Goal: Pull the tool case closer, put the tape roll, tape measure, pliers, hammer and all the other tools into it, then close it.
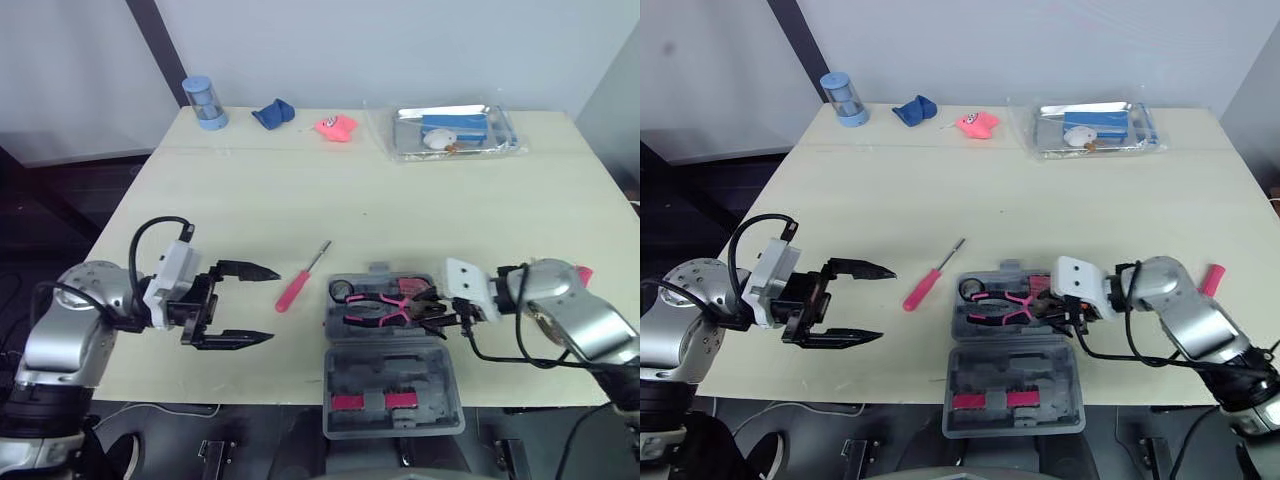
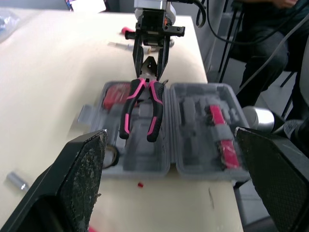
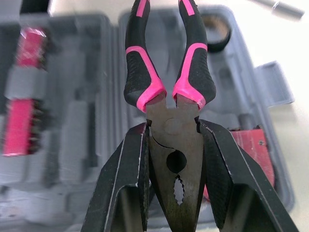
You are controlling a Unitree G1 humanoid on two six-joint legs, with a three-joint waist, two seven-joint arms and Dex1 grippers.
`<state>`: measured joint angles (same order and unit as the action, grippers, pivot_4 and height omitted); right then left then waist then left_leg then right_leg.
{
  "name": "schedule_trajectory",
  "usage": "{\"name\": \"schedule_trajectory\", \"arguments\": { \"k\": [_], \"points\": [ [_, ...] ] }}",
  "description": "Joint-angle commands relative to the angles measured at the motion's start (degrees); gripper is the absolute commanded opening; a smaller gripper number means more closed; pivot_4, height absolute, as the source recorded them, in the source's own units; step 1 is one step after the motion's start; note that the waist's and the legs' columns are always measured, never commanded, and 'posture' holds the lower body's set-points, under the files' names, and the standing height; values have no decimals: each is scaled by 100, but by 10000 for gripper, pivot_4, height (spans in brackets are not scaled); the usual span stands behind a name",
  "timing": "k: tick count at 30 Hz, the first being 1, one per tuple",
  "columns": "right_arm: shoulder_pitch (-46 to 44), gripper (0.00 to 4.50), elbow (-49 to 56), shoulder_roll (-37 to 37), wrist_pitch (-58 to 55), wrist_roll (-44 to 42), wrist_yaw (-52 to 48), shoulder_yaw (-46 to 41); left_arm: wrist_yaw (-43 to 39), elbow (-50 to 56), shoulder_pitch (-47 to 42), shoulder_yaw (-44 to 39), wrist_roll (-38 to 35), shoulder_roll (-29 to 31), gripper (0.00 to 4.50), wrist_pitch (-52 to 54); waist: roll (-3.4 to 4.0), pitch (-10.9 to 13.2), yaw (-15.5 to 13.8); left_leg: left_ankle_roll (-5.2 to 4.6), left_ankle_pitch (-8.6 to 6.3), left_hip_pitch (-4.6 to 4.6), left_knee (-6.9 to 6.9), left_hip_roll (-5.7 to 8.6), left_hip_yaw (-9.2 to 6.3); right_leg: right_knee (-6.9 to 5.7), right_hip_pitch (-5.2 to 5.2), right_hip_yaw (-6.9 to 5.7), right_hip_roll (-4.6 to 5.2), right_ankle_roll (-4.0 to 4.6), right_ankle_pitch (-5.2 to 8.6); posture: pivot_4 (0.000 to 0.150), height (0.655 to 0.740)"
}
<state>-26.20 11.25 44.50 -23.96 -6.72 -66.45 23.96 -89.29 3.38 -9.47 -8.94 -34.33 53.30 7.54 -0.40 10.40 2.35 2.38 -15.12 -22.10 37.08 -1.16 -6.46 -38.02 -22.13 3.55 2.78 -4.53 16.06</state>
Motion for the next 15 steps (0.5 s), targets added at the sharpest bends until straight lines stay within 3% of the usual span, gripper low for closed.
{"name": "schedule_trajectory", "arguments": {
  "k": [1,15],
  "points": [
    [-224,9528,102,-70,-84,230,7,108,-321,-48,-78,-61,-23,169,45000,-183,0,0,-1,0,0,-1,0,0,0,0,-1,0,0,0,0,1500,7400],
    [-424,9528,192,-515,-552,874,107,644,-321,-126,186,156,-33,371,45000,-550,1,1,16,0,0,-7,0,0,0,-8,-12,0,0,0,0,1500,7400]
  ]
}}
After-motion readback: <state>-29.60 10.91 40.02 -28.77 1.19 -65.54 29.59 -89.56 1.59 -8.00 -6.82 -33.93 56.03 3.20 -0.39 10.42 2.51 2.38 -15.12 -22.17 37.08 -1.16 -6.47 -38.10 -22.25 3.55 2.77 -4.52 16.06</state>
